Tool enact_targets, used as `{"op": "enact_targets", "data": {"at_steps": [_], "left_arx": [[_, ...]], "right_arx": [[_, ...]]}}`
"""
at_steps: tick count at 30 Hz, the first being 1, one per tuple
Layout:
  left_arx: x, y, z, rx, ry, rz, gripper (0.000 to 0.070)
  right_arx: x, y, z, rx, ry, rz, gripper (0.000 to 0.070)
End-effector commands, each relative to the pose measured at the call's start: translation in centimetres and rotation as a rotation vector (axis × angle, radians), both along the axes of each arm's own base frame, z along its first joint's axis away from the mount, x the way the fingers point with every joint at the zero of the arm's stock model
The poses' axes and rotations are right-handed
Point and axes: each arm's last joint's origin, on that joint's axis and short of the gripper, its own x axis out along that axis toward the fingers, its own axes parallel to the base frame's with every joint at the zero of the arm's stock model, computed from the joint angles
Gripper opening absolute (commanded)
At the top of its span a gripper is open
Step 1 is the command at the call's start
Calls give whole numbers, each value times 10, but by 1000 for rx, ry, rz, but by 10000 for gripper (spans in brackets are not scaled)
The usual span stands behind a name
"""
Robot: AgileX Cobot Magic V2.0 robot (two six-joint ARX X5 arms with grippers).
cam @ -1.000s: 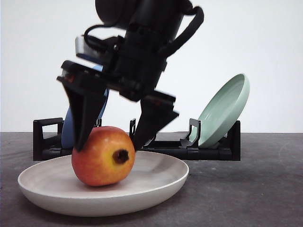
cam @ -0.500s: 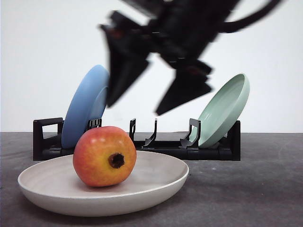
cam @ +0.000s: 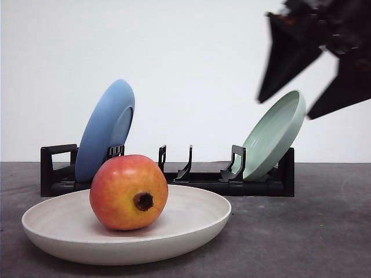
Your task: Place pomegranate in white plate
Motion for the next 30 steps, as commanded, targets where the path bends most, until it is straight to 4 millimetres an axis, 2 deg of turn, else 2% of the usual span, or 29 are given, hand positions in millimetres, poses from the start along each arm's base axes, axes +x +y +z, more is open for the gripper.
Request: {"op": "enact_targets", "data": {"at_steps": [1,9,13,15,16,17,18,19,20,21,30], "left_arx": [[1,0,2,4,-12,-1,360],[1,0,2,3,-12,0,359],[1,0,2,3,-12,-1,360],[1,0,2,3,-12,-1,359],[1,0,2,3,-12,-1,355],[1,0,2,3,-12,-1,322],[1,0,2,3,-12,-1,262],[1,0,2,3,-12,-1,131],[1,0,2,3,-13,-1,61],[1,0,2,3,-13,-1,17],[1,0,2,0,-9,1,11]], "right_arx": [[1,-7,1,-15,-13,-12,614],[-3,-45,-4,33,-14,-130,614],[-2,-53,-4,34,-19,-169,614],[-2,-54,-4,32,-19,-177,592],[-2,-54,-4,31,-20,-180,528],[-2,-54,-4,29,-18,-183,382],[-2,-54,-4,28,-16,-185,212],[-2,-54,-4,27,-13,-185,33],[-2,-54,-4,25,-14,-185,7],[-2,-54,-4,24,-16,-185,14],[-2,-54,-4,26,-14,-180,13]]}}
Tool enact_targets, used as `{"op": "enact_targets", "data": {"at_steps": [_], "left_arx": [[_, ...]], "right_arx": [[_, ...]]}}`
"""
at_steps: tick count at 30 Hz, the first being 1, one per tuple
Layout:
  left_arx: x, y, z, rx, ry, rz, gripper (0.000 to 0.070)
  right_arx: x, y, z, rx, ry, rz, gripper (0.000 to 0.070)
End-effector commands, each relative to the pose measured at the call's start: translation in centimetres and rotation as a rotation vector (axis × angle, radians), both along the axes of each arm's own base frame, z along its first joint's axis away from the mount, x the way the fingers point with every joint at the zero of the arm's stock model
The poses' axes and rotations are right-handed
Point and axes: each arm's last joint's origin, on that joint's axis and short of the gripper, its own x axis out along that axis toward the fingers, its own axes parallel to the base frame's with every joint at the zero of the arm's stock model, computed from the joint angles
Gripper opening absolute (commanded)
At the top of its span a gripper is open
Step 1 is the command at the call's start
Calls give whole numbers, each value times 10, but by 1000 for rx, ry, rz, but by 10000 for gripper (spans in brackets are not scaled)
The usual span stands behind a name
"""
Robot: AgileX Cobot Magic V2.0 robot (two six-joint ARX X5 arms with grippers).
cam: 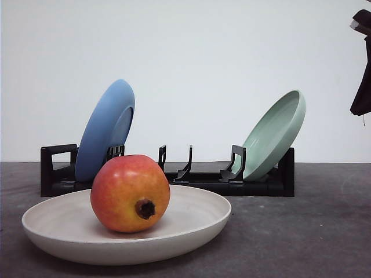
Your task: Place pomegranate in white plate
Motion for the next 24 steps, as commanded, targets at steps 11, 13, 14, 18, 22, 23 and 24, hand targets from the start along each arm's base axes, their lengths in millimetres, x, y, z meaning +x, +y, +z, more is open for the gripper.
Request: {"op": "enact_targets", "data": {"at_steps": [11,13,14,18,22,23,24], "left_arx": [[1,0,2,0,-12,1,11],[1,0,2,0,-13,1,12],[1,0,2,1,-13,0,12],[0,1,1,3,-18,3,12],[-3,1,-14,15,-88,5,12],[-4,2,-21,14,-113,8,12],[-5,2,-29,14,-140,12,11]], "right_arx": [[2,1,2,-3,-16,9,13],[2,1,2,-3,-17,9,13],[2,1,2,-3,-16,9,13],[2,1,2,-3,-16,9,13],[2,1,2,-3,-17,9,13],[2,1,2,-3,-17,9,13],[2,1,2,-3,-17,9,13]]}}
